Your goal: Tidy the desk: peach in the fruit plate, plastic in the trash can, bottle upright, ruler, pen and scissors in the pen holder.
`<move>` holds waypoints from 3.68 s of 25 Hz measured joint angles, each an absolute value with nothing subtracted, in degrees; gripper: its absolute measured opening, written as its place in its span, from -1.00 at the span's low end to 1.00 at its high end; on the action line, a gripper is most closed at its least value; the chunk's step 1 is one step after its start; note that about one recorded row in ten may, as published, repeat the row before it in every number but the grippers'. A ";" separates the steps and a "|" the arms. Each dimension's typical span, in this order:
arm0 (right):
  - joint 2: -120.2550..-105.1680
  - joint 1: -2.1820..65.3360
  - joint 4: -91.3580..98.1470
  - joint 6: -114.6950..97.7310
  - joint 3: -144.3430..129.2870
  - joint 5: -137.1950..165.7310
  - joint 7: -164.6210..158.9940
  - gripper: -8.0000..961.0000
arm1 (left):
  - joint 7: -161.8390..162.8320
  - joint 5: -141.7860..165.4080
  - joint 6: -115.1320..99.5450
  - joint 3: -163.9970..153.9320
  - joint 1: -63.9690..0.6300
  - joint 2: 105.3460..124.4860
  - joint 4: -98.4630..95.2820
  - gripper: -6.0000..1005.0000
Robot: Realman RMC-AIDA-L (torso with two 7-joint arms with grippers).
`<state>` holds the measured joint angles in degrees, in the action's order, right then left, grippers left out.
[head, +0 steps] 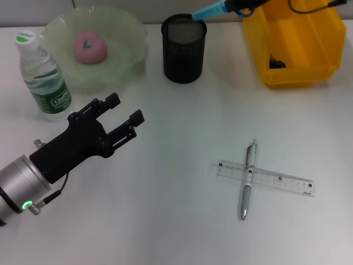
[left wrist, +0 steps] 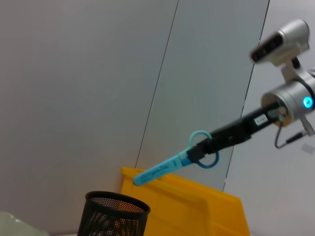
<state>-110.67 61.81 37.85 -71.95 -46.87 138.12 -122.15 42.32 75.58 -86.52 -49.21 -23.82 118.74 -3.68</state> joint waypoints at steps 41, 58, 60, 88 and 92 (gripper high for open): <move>-118.90 64.60 38.82 -56.30 -53.02 143.70 -124.55 0.07 | 43.37 75.15 -85.62 -48.83 -23.72 118.77 -3.46 0.47; -118.29 43.99 63.63 -94.98 -53.21 120.45 -119.20 0.58 | 48.77 85.62 -86.06 -50.89 -21.25 117.94 -14.10 0.49; -118.29 44.61 62.78 -97.68 -55.09 125.54 -119.10 0.58 | 49.05 88.29 -85.83 -50.89 -21.21 117.46 -14.88 0.49; -119.03 45.46 55.64 -86.12 -81.92 137.53 -117.32 0.56 | 48.55 101.37 -85.70 -52.80 -22.17 117.86 -18.63 0.49; -119.08 45.70 54.45 -83.66 -83.61 137.68 -117.03 0.55 | 48.58 101.41 -85.76 -52.83 -22.31 117.86 -18.74 0.49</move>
<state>-119.08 45.70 54.45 -83.66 -83.61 137.68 -117.04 48.58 101.41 -85.76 -52.83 -22.31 117.86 -18.74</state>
